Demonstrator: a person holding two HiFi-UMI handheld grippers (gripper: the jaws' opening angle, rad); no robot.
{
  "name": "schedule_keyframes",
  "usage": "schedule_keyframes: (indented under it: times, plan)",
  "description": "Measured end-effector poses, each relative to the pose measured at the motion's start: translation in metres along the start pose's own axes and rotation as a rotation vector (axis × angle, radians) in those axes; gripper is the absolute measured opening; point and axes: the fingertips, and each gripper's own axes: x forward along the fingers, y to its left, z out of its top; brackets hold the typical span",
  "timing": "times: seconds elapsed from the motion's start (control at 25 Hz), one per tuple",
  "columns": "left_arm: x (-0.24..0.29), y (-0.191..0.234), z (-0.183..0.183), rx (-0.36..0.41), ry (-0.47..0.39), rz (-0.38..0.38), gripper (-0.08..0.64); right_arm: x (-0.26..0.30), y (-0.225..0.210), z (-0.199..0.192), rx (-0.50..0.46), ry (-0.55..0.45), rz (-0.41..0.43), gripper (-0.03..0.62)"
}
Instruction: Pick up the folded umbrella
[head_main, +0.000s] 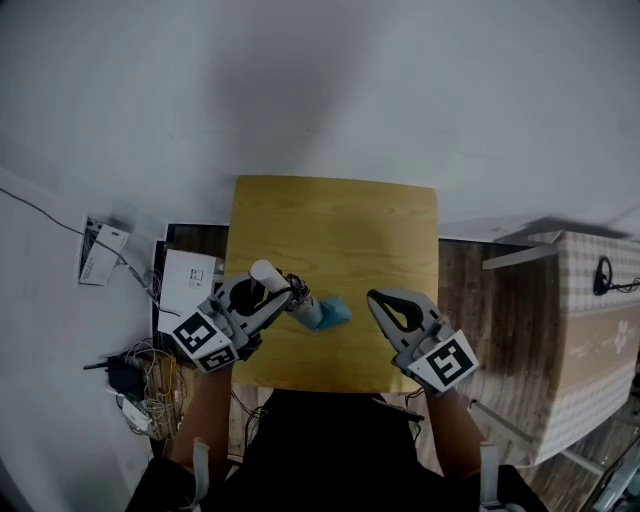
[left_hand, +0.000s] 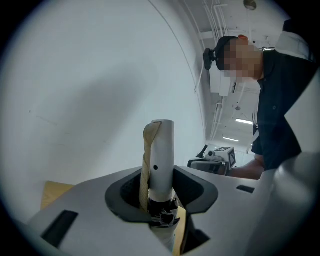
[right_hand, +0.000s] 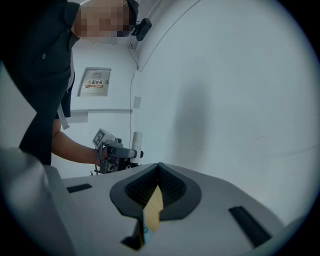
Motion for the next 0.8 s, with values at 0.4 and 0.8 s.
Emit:
schedule_keyframes:
  times: [0.4, 0.8]
  plan:
    - [0.010, 0.004, 0.036, 0.038, -0.069, -0.029, 0.155, -0.004, -0.019, -0.005, 0.013, 0.001, -0.029, 0.017]
    - [0.034, 0.047, 0.031, -0.042, -0.101, -0.027, 0.155, 0.006, -0.034, -0.015, 0.031, 0.010, -0.026, 0.018]
